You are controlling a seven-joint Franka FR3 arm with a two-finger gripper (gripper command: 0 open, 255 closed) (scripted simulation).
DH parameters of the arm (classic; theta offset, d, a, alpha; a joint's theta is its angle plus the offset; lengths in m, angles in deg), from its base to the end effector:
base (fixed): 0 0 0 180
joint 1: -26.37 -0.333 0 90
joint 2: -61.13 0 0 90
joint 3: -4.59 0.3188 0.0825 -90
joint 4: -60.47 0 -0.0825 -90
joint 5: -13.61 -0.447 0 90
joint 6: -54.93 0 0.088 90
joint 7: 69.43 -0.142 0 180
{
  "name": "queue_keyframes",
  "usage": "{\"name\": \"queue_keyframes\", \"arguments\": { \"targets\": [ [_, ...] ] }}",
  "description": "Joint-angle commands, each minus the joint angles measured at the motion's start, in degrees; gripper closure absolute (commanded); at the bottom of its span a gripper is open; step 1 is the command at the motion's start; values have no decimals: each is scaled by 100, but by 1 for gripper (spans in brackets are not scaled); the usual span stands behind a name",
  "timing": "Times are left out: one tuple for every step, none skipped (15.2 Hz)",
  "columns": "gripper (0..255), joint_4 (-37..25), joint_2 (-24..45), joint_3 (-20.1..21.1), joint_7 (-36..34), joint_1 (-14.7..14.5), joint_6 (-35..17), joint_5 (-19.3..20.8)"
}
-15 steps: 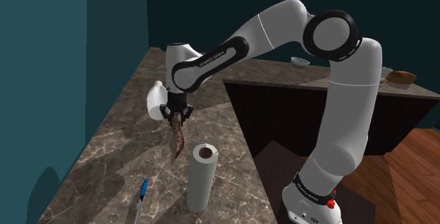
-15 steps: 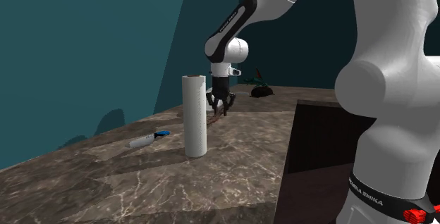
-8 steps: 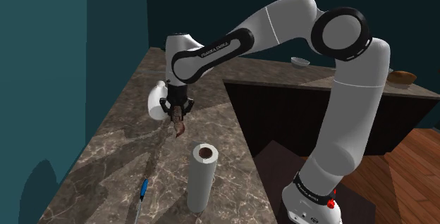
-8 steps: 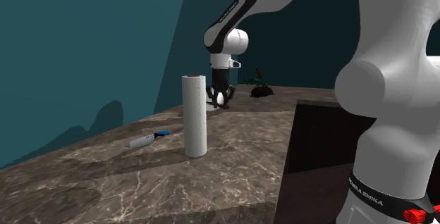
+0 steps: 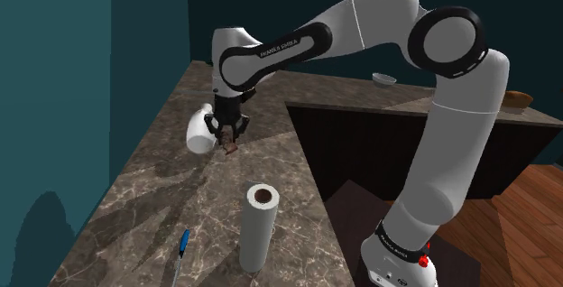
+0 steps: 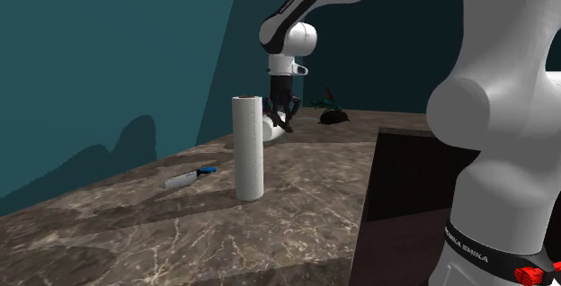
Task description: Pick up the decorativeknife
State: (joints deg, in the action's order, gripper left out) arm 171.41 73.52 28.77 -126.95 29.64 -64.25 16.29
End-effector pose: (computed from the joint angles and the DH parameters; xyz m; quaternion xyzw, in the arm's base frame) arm 0.6060 0.2232 0.3137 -0.9515 0.3055 0.0356 0.0019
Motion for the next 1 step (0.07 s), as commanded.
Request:
{"name": "queue_keyframes", "arguments": {
  "targets": [
    [255, -39, -7, 3, 0, -1, 47, -5]
  ]
}}
